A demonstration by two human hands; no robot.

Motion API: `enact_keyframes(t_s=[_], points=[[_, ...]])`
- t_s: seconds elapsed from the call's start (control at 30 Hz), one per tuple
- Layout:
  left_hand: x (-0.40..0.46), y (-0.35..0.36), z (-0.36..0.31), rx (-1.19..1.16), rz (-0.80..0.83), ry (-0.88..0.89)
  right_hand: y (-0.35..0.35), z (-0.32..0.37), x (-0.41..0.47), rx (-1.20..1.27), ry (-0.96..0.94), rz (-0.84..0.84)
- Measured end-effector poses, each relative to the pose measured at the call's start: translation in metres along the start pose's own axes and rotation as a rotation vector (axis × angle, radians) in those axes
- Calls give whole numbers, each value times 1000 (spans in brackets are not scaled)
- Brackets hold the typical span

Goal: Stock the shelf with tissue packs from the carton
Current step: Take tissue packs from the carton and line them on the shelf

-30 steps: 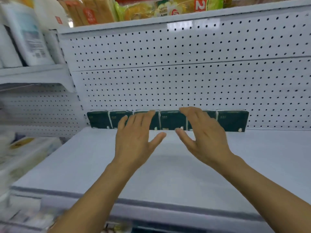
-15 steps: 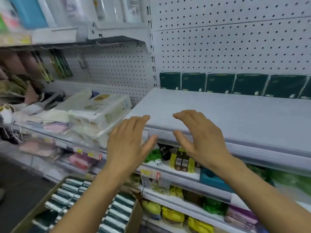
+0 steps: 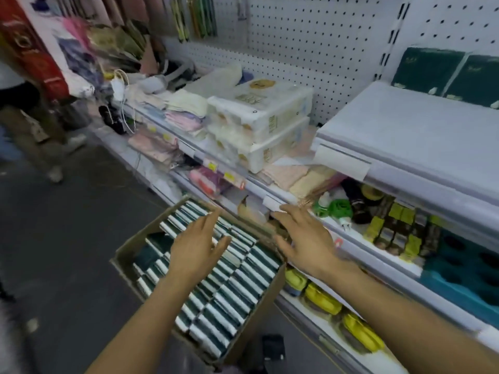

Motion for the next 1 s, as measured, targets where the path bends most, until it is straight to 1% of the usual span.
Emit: enact_keyframes(t_s=[0.07, 0.17, 0.27, 0.4, 0.5, 0.6, 0.67, 0.77, 0.87, 0.93, 1.0], points=[[-7, 27, 20, -24, 90, -80, 28, -7, 5, 2, 17, 91], [-13, 67, 43, -29, 209, -149, 70, -13, 16, -15, 37, 213], [-7, 109, 58, -56, 291, -166, 119, -26, 29, -10, 87, 311], [18, 167, 69, -98, 355, -138, 190, -52, 49, 23, 162, 379], [38, 206, 62, -102, 364, -54, 229, -74, 63, 17, 231, 373], [56, 237, 44, -8, 338, 89, 261, -92, 76, 6, 249, 369], [67, 252, 37, 59, 310, 138, 277, -98, 83, -38, 242, 376], [77, 271, 34, 173, 274, 172, 292, -101, 90, -175, 233, 387], [83, 279, 35, 309, 217, 186, 308, -107, 93, -270, 258, 441], [86, 281, 38, 362, 204, 179, 318, -110, 95, -305, 282, 483], [87, 280, 39, 385, 199, 174, 323, -113, 99, -299, 326, 484]])
Point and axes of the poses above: each hand's wrist, its own x-axis towards the middle knuckle, its own y-axis out of the palm, z = x × y, the point moved 9 cm from there along x, towards the middle knuckle, and after that the axes turned 11 degrees about x, right-handed, at the moved point
